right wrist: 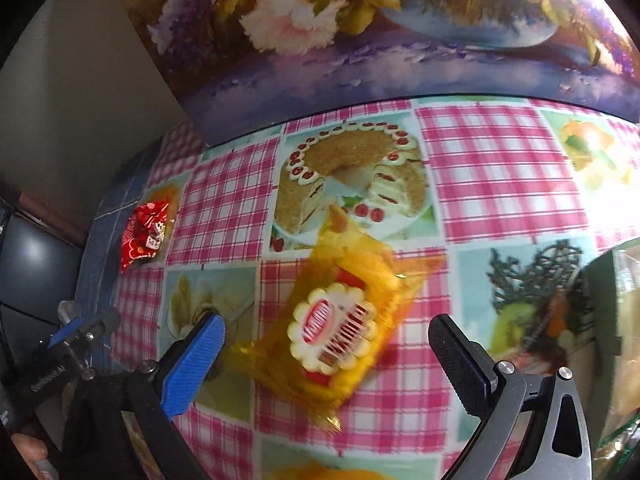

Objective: Organize snacks
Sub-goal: 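Grasp the yellow bread bag with the right gripper while the left grasps the red candy pack, then carry the yellow bag with the right gripper while the left carries the red pack to the tray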

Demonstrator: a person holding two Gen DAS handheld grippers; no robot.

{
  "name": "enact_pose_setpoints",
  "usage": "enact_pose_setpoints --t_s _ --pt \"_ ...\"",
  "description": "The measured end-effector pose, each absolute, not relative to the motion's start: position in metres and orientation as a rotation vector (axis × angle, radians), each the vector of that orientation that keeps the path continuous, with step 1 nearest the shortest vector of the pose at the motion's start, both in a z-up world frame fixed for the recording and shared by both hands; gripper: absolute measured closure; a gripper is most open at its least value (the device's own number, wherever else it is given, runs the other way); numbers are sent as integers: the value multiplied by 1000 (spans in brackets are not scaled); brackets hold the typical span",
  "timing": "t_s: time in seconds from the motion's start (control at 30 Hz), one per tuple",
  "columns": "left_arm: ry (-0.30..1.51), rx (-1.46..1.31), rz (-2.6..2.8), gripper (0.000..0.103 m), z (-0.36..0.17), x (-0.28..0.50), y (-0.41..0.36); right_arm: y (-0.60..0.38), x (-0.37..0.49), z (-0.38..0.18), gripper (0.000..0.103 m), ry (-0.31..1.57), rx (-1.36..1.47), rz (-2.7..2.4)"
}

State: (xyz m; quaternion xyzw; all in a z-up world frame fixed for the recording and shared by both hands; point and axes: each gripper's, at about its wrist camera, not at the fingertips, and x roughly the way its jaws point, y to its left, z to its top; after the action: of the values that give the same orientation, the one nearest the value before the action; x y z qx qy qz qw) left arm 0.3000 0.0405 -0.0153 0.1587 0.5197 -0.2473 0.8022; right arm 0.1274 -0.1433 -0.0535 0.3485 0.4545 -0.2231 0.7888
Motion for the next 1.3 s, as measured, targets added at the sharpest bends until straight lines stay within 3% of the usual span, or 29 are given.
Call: enact_pose_setpoints --t_s 0.23,0.4,0.47,0.73,0.77,0.8,0.83,1.03,1.3 --pt "1117 245 -520 5 -12 333 22 -140 152 -63 4 1030 718 -484" --pt "1147 175 -512 5 -18 352 8 -143 163 -59 33 1039 670 -482" --pt "1146 172 -502 5 -22 358 2 -145 165 -58 50 1041 656 -481" --pt "1183 170 -430 7 -40 375 -14 -147 176 -58 55 1049 604 -426" --pt "1187 154 -432 13 -41 376 -13 -147 179 -59 56 1050 605 -423" --pt "1189 144 -440 29 -42 375 -13 -148 179 -58 56 1050 603 -420" --pt "1188 142 -445 33 -43 375 -13 -148 178 -58 56 1049 602 -419" --pt "1185 146 -467 40 -39 362 -7 -148 171 -56 58 1047 619 -410" --pt "1196 121 -404 41 -23 311 25 -140 136 -45 59 1039 650 -394"
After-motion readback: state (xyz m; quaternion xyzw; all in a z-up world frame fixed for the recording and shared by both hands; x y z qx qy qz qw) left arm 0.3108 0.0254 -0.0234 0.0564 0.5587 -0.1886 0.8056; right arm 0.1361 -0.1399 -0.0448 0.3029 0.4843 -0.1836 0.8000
